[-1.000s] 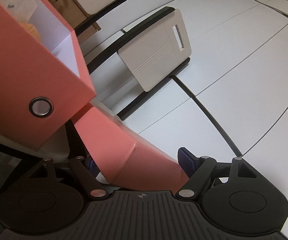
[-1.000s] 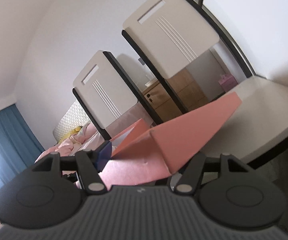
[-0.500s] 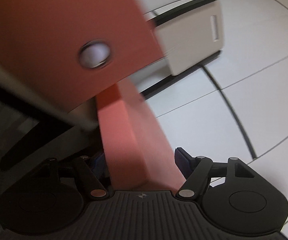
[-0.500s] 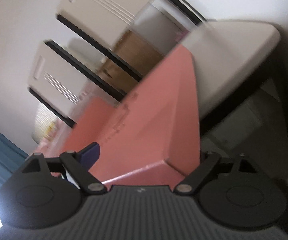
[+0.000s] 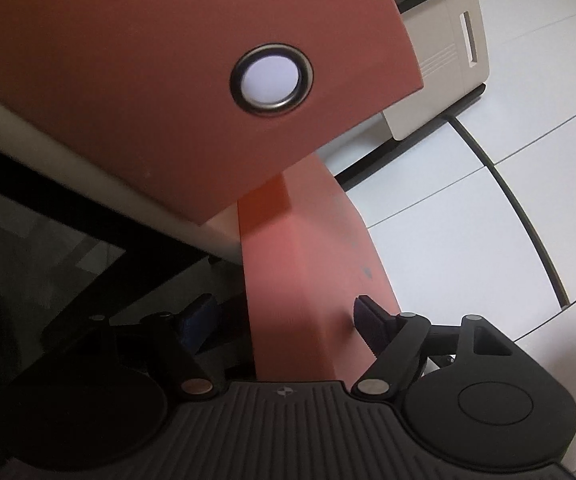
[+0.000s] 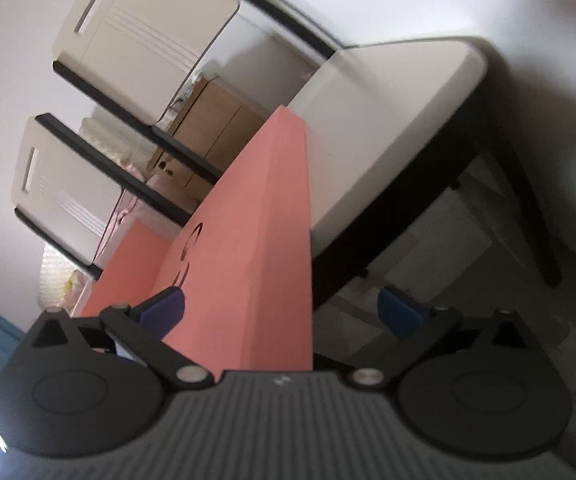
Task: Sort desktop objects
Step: 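Lift and flip the pink lid with both grippers over the box, then lower the lid onto the open box with both grippers and release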
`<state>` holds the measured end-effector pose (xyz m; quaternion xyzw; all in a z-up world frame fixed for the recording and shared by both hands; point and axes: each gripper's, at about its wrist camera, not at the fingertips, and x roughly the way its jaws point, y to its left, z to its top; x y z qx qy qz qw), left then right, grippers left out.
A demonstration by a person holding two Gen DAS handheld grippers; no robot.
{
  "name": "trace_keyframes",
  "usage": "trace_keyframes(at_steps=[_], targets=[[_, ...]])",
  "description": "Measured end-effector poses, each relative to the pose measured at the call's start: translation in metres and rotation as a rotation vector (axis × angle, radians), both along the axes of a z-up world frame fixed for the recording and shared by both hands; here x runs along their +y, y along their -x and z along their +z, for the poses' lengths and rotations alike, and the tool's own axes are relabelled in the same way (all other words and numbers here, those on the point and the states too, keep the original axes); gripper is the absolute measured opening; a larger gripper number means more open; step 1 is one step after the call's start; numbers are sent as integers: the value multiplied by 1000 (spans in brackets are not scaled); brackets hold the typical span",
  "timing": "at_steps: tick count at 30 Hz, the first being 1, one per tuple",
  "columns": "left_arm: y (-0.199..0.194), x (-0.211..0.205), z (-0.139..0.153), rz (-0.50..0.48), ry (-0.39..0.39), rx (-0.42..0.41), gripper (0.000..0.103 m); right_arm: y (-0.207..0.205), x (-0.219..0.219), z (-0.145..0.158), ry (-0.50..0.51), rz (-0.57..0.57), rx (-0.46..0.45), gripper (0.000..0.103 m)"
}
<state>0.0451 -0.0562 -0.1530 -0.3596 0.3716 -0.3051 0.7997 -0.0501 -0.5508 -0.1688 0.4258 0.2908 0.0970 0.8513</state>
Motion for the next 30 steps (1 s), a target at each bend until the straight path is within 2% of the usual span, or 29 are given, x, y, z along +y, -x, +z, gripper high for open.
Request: trace_keyframes(at_steps=[3,5,6,8,9,12,16,21,23,30], targets=[[-4,-2,2,-5,-28,-24,84,-13,7,-1,33,49,-17,103],[-5,-5,4,-33,-22,-45,82,-19,12,-1,35,76,-28,95],[-5,-7,6,-55,-27,-61,82,-20,15,-1,34,94,-29,86],[0,-15,15,-77,-100,-112,82,-20,20,1,23,128,-43,75],[3,-18,18,-75,-142,-138,83,-19,22,5,30,138,-48,73],[7,-13,22,-75,-109,-155,81,-12,23,14,40,140,-61,72],[15,-6,36,-75,-60,-203,82,3,26,36,70,135,-126,72],[24,2,48,-88,10,-218,82,27,31,69,115,113,-214,72],[38,-9,60,-98,14,-240,82,35,32,78,132,110,-232,72],[56,-9,85,-112,26,-311,82,59,33,103,152,81,-296,72]])
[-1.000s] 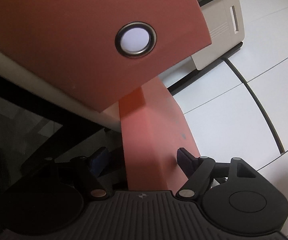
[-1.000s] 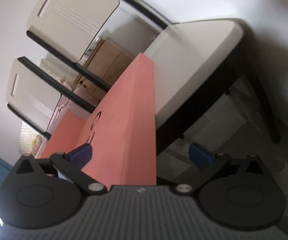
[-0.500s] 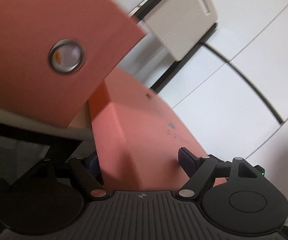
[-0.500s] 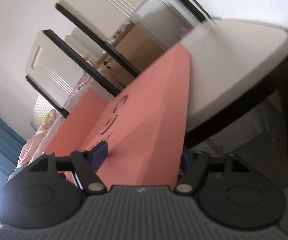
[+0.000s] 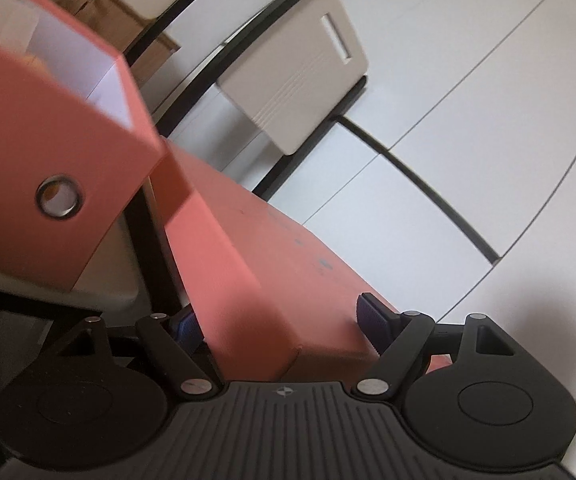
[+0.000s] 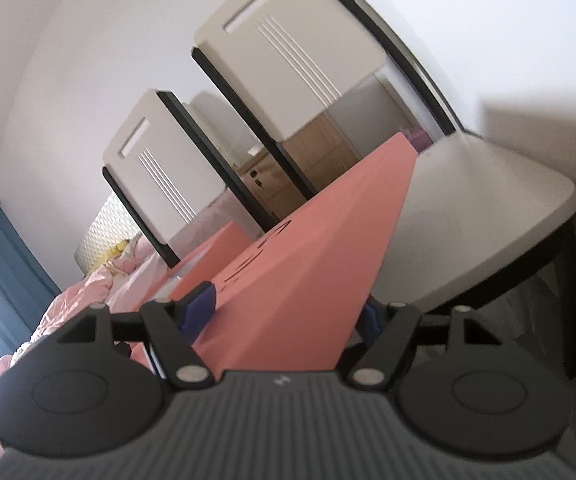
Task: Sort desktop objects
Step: 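Lower the lid onto the open box with both grippers and release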
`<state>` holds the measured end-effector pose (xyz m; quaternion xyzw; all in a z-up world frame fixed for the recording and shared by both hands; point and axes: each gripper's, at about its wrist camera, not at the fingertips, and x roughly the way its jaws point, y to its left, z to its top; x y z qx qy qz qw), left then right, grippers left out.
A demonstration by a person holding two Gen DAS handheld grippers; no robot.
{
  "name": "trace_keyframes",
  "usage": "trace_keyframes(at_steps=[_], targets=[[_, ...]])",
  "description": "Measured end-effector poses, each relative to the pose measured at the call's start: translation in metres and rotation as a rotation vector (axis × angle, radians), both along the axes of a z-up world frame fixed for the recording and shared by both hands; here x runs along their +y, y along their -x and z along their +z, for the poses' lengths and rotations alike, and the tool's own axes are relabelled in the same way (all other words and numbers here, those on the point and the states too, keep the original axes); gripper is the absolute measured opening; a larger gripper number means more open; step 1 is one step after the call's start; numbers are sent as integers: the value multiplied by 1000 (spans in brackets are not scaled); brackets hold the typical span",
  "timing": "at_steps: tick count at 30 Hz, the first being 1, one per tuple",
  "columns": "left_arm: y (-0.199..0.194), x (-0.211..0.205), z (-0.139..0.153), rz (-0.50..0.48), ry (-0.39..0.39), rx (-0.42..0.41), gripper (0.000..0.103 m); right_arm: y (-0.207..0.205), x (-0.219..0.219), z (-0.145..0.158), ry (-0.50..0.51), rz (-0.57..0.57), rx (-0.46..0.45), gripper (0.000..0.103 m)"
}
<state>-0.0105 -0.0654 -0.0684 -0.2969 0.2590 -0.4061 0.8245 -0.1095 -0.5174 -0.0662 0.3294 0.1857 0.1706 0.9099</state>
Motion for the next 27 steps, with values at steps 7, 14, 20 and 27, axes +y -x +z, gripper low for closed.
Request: trace_keyframes(at_steps=[7,14,20,27], targets=[[4,4,32,18,-5,-68,82,7,5,23,-14,-21,-81,72],[-8,33,63,78,-37,-74,83,-24,35,45,-17,24,-118,72],[-21,72,86,171,-61,-83,84,-68,72,65,-22,94,-151,72],[-35,124,101,291,-79,-76,84,-128,126,75,-36,215,-167,72]])
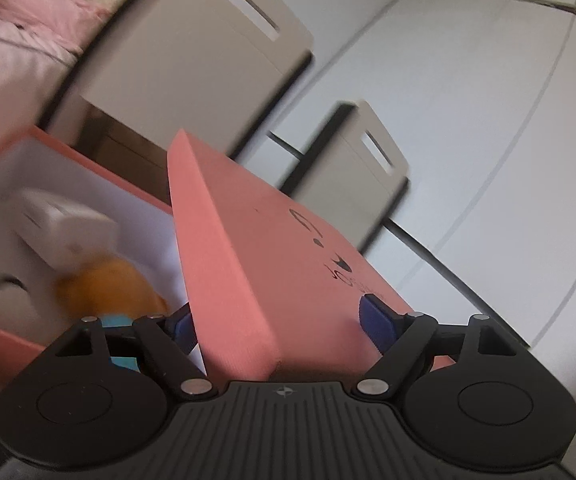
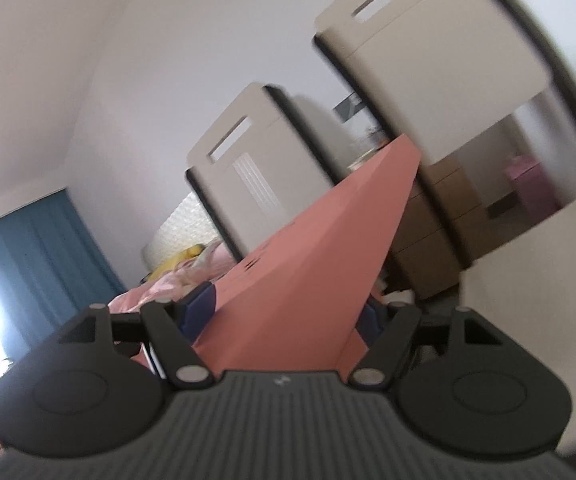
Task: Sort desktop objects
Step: 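Lower the lid onto the open box with both grippers and release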
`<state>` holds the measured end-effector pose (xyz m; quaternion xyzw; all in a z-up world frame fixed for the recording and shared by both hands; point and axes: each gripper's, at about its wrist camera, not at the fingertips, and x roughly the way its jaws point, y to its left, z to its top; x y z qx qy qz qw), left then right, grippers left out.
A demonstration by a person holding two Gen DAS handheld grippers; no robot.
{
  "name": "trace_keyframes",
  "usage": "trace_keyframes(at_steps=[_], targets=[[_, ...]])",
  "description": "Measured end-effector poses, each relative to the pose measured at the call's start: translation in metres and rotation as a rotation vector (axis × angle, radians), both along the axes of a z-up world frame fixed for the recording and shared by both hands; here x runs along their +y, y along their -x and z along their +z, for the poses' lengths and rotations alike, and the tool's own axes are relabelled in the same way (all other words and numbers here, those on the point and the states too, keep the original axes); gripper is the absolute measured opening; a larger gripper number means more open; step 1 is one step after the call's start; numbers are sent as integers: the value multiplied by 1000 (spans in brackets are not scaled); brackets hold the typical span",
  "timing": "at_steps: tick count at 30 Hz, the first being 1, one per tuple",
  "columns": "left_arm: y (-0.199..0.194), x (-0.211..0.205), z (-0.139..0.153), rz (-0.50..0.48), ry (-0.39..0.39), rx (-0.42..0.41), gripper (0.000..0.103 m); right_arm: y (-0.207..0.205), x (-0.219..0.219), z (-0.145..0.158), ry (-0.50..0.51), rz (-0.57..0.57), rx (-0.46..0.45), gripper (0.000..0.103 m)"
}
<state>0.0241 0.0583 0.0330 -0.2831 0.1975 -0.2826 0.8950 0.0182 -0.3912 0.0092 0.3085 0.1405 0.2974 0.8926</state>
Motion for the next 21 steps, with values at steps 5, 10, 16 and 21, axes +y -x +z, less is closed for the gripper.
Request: trace_keyframes(at_steps=[5,10,16,21], targets=[[-9,30,1,72,-9,11,84,-41,35,-3,-9,74,10,72],[-17,58,-5,135,-16,38,85,-67,66,-14,-7,121,-4,72],[-25,84,-19,225,-21,108,85,-92,99,-38,-6,179,36,73],[-29,90,-26,266,-39,131,85,-102,111,-57,-23,189,81,73]])
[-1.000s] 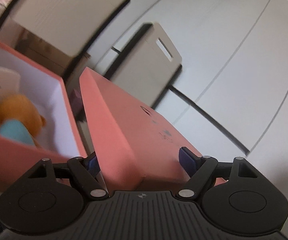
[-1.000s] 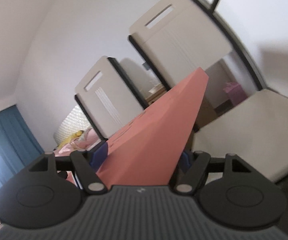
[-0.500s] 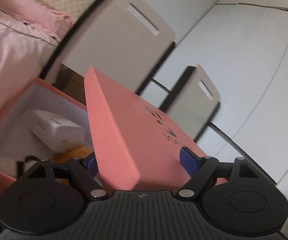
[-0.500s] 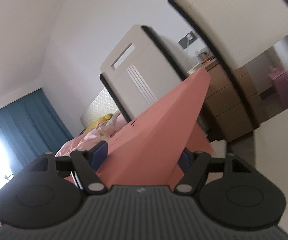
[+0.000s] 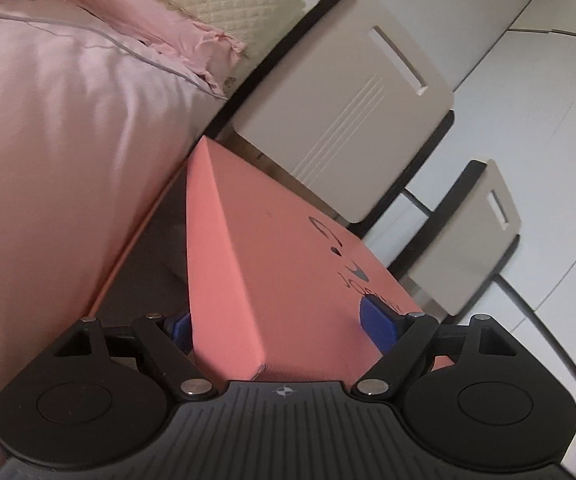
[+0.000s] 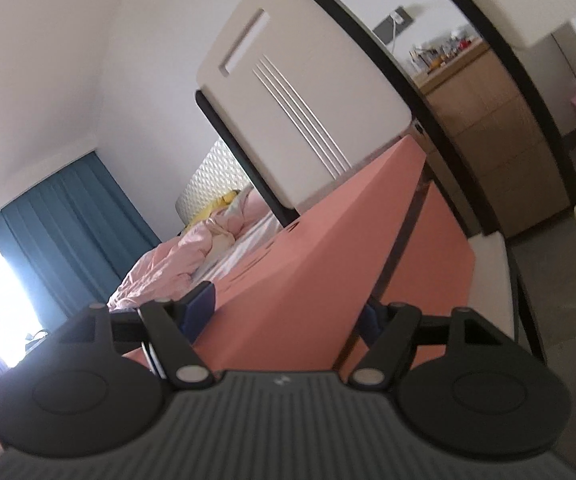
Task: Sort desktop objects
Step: 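Lower the lid onto the open box with both grippers and release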
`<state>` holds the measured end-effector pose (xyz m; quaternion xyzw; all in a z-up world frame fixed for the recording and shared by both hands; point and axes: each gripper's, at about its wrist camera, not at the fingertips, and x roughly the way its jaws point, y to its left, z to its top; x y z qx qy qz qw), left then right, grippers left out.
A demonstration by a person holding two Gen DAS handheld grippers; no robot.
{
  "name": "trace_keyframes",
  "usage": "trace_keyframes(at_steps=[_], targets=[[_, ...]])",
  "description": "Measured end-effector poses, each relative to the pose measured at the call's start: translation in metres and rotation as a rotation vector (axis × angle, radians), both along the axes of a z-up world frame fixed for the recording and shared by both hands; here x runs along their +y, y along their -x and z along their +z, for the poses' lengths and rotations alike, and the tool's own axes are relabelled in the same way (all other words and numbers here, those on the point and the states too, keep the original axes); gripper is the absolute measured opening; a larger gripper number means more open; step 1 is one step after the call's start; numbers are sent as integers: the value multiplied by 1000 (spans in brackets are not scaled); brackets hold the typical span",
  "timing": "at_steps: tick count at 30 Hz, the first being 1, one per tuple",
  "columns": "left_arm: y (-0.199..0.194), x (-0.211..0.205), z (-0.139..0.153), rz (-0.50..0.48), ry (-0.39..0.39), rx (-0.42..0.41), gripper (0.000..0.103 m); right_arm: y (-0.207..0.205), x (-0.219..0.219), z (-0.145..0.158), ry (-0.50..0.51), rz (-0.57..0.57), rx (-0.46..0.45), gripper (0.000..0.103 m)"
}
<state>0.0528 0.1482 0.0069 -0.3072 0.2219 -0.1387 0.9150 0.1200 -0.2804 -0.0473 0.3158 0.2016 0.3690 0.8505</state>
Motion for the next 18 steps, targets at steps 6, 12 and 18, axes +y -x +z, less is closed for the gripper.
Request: trace_keyframes(at_steps=[6,12,18], targets=[[2,-3,-2,58,-58,5,89,3,7,-13,-21,-16,19,73],[22,-6,-6,91,-55,-23,89,11,5,-12,-35,-55,7,73],[60,-15,-8,169,-103,-104,91,11,8,-12,-29,-113,5,71]])
